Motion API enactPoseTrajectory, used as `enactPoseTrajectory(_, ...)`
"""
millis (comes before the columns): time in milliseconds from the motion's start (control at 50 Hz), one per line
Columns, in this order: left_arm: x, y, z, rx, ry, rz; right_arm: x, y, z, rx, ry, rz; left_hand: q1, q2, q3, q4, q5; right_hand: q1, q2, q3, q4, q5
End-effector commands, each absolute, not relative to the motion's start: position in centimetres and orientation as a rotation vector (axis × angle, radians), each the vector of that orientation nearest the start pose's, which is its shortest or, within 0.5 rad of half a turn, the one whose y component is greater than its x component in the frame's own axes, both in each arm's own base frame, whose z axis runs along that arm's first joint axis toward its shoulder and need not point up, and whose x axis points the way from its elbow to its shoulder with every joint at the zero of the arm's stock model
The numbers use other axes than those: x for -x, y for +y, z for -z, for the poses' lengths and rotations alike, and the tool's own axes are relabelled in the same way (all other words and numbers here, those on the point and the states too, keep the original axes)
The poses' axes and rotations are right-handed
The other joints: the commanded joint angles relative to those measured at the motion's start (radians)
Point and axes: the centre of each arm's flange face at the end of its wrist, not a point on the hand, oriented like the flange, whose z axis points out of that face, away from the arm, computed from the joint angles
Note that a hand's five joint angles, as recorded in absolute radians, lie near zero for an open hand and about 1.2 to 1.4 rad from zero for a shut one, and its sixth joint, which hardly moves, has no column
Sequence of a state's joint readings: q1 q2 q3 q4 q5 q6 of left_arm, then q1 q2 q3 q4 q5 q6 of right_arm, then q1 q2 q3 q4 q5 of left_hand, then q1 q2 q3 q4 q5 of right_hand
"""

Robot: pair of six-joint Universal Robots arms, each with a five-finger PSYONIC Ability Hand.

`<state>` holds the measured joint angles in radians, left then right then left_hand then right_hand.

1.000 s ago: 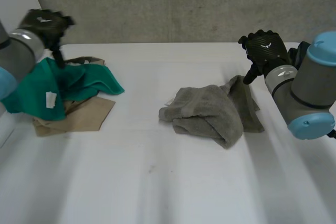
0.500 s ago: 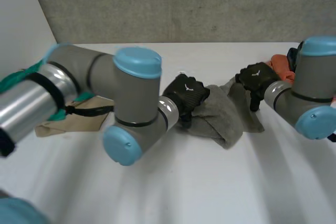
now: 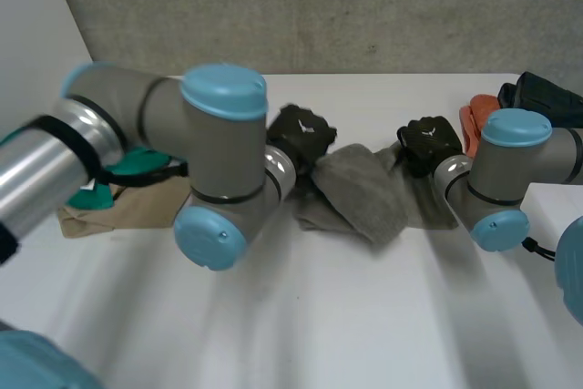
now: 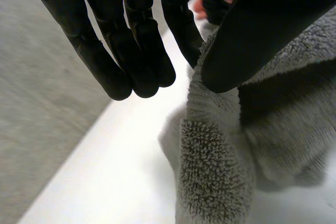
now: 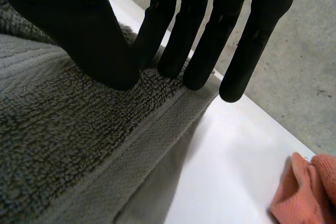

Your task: Fold the laundry.

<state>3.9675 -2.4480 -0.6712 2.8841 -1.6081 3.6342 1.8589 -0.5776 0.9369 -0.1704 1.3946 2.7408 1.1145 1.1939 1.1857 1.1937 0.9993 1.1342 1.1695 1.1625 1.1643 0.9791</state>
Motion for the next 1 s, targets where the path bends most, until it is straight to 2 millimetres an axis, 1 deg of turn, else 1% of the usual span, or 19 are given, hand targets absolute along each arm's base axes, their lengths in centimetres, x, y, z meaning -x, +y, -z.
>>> enactPoseTrajectory(20, 39.4, -26.0, -25.7, -1.321, 2.05, 2.174, -27.7, -41.4, -12.5, 0.911, 2.169, 1.938, 0.282, 0.202, 0.211, 0.203, 0.222, 0.262, 0.227, 0.234, 0.232, 0.243)
enactPoseTrajectory(80, 38.2, -26.2, -27.9, -1.261, 2.027, 2.216, -26.9, -40.7, -15.8, 0.896, 2.174, 1.947, 0.282, 0.202, 0.211, 0.203, 0.222, 0.262, 0.227, 0.234, 0.232, 0.243)
enactPoseTrajectory(100, 37.8, -26.2, -28.6, -1.244, 2.025, 2.224, -26.6, -40.5, -17.2, 0.888, 2.166, 1.965, 0.282, 0.202, 0.211, 0.203, 0.222, 0.262, 0.227, 0.234, 0.232, 0.243)
enactPoseTrajectory(120, 37.0, -26.1, -29.9, -1.21, 2.027, 2.243, -26.0, -40.1, -19.6, 0.878, 2.154, 1.999, 0.282, 0.202, 0.211, 0.203, 0.222, 0.262, 0.227, 0.234, 0.232, 0.243)
enactPoseTrajectory(160, 36.2, -25.7, -31.4, -1.178, 2.028, 2.266, -25.3, -39.5, -21.8, 0.863, 2.155, 2.02, 0.282, 0.202, 0.211, 0.203, 0.222, 0.262, 0.227, 0.234, 0.232, 0.243)
enactPoseTrajectory(260, 33.0, -24.0, -36.4, -1.049, 2.047, 2.358, -22.9, -37.4, -28.4, 0.812, 2.126, 2.106, 0.282, 0.202, 0.211, 0.203, 0.222, 0.262, 0.227, 0.234, 0.232, 0.243)
enactPoseTrajectory(400, 29.4, -22.7, -40.4, -0.916, 2.032, 2.453, -21.5, -35.4, -33.0, 0.763, 2.069, 2.181, 0.282, 0.202, 0.211, 0.203, 0.222, 0.262, 0.227, 0.234, 0.232, 0.243)
enactPoseTrajectory(500, 28.3, -23.3, -40.2, -0.904, 2.044, 2.436, -21.9, -35.1, -33.3, 0.758, 2.049, 2.17, 0.282, 0.202, 0.211, 0.203, 0.222, 0.262, 0.227, 0.234, 0.232, 0.243)
enactPoseTrajectory(560, 28.1, -25.2, -38.0, -0.91, 2.116, 2.339, -22.4, -35.7, -31.9, 0.77, 2.063, 2.137, 0.282, 0.202, 0.211, 0.203, 0.222, 0.262, 0.227, 0.234, 0.232, 0.243)
enactPoseTrajectory(580, 28.2, -26.4, -36.4, -0.919, 2.159, 2.28, -22.6, -35.9, -31.3, 0.775, 2.069, 2.129, 0.282, 0.202, 0.211, 0.203, 0.222, 0.262, 0.227, 0.234, 0.232, 0.243)
enactPoseTrajectory(640, 28.4, -28.3, -33.8, -0.92, 2.223, 2.184, -23.6, -37.1, -28.7, 0.796, 2.091, 2.091, 0.282, 0.202, 0.211, 0.203, 0.222, 0.262, 0.227, 0.234, 0.232, 0.243)
enactPoseTrajectory(660, 28.7, -29.4, -31.9, -0.93, 2.258, 2.122, -24.1, -37.5, -27.4, 0.812, 2.106, 2.071, 0.282, 0.202, 0.211, 0.203, 0.222, 0.262, 0.227, 0.234, 0.232, 0.243)
enactPoseTrajectory(720, 28.7, -31.5, -29.4, -0.923, 2.282, 2.038, -24.5, -37.7, -25.6, 0.828, 2.15, 2.032, 0.282, 0.202, 0.211, 0.203, 0.222, 0.262, 0.227, 0.234, 0.232, 0.243)
enactPoseTrajectory(760, 28.6, -33.7, -27.6, -0.89, 2.266, 2.001, -24.7, -37.7, -24.5, 0.829, 2.19, 2.0, 0.282, 0.202, 0.211, 0.203, 0.222, 0.049, 0.013, 0.02, 0.019, 0.029)
enactPoseTrajectory(780, 28.7, -34.9, -26.8, -0.869, 2.25, 1.995, -24.7, -37.5, -24.1, 0.821, 2.215, 1.98, 0.282, 0.202, 0.211, 0.203, 0.222, -0.275, -0.311, -0.304, -0.305, -0.295)
enactPoseTrajectory(800, 28.8, -35.6, -26.4, -0.86, 2.239, 2.0, -24.7, -37.3, -23.8, 0.817, 2.23, 1.966, 0.282, 0.202, 0.211, 0.203, 0.222, -0.395, -0.43, -0.423, -0.425, -0.414)
enactPoseTrajectory(900, 29.5, -39.0, -24.0, -0.806, 2.177, 2.039, -24.9, -35.8, -22.8, 0.819, 2.295, 1.906, 0.273, 0.194, 0.202, 0.194, 0.214, -0.633, -0.669, -0.662, -0.663, -0.653)
enactPoseTrajectory(920, 29.7, -39.8, -23.2, -0.803, 2.178, 2.045, -24.9, -35.2, -23.0, 0.825, 2.295, 1.907, -0.044, -0.123, -0.115, -0.123, -0.103, -0.66, -0.695, -0.688, -0.69, -0.679)
enactPoseTrajectory(1000, 30.0, -40.6, -22.8, -0.82, 2.163, 2.048, -24.8, -33.9, -23.4, 0.885, 2.293, 1.899, -0.94, -1.019, -1.011, -1.019, -0.999, -0.663, -0.698, -0.691, -0.693, -0.683)
